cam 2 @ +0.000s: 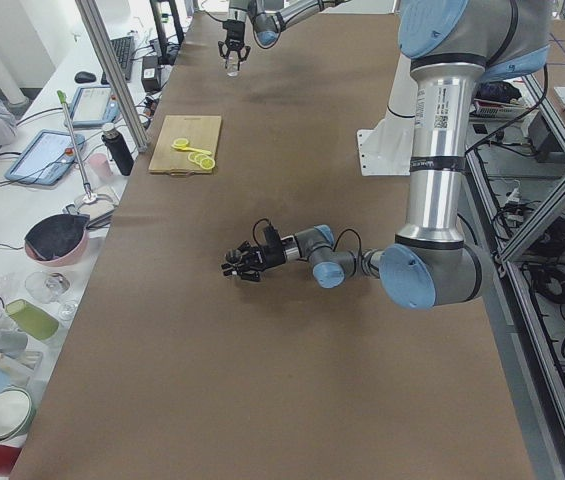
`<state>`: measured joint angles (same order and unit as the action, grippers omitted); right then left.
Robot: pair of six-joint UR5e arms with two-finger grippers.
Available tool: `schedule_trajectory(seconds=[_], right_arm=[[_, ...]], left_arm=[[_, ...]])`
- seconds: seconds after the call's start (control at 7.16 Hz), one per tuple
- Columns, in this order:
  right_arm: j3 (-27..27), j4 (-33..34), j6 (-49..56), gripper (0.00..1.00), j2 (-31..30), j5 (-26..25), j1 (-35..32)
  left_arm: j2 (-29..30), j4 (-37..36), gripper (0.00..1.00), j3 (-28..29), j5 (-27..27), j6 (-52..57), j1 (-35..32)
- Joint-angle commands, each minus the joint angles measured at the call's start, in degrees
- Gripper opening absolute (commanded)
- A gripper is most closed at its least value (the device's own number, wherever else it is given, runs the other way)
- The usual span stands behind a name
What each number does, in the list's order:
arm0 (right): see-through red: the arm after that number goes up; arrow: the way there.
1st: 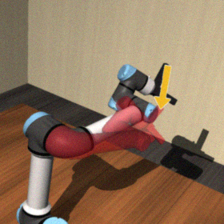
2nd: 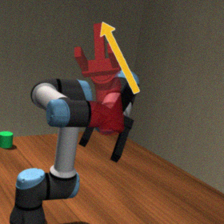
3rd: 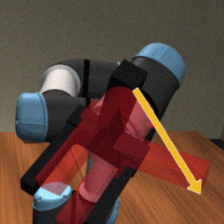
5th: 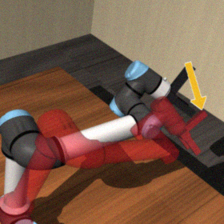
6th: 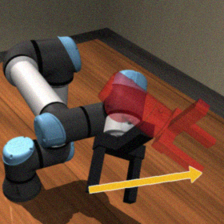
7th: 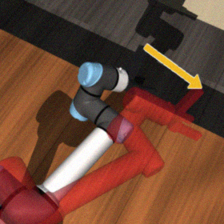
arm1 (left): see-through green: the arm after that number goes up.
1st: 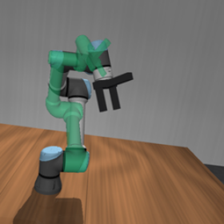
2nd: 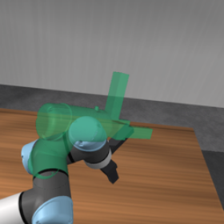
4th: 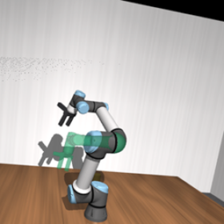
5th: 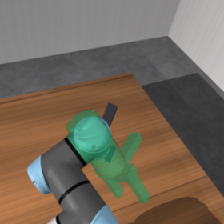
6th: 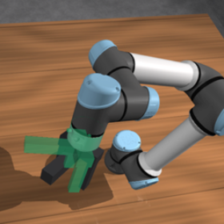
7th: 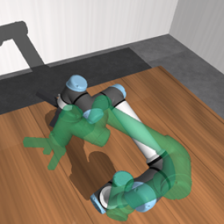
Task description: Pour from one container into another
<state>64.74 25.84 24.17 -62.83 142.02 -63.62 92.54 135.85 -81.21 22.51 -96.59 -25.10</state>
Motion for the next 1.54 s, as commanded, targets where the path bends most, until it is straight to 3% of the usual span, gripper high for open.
schedule_trajectory(seconds=[0.0,0.14,0.42,0.56,0.7,0.84,1.12,1.26,1.4], right_arm=[[0.1,0.0,0.0,0.0,0.1,0.0,0.2],[0.1,0.1,0.0,0.0,0.1,-0.1,0.2],[2.6,3.8,-0.1,0.0,0.6,-0.2,0.3],[5.3,6.6,-0.1,0.0,0.6,-0.3,0.3],[9.2,10.0,-0.1,0.0,0.3,-0.3,0.2],[14.1,14.0,-0.1,0.0,-0.2,-0.4,0.3],[19.0,18.2,-0.2,0.0,0.0,0.4,-0.2],[20.0,18.5,-0.1,0.0,-0.2,0.5,-1.2],[22.7,23.2,0.1,0.0,0.5,0.4,-1.7]], left_arm=[[6.3,0.0,0.0,-5.6,0.1,8.7,0.0],[11.3,-0.1,0.0,-5.7,-0.1,9.8,0.0],[20.8,0.1,0.0,-5.2,0.9,25.7,0.0],[26.3,0.0,0.0,-3.8,5.2,28.6,0.0],[33.4,-0.1,0.0,1.3,6.0,31.7,0.0],[36.8,0.2,0.0,2.4,7.2,37.4,0.9],[40.7,0.7,0.0,2.2,19.4,45.3,1.5],[41.0,0.9,0.0,1.3,20.6,49.9,1.9],[44.0,1.5,0.0,2.1,21.2,52.7,3.3]])
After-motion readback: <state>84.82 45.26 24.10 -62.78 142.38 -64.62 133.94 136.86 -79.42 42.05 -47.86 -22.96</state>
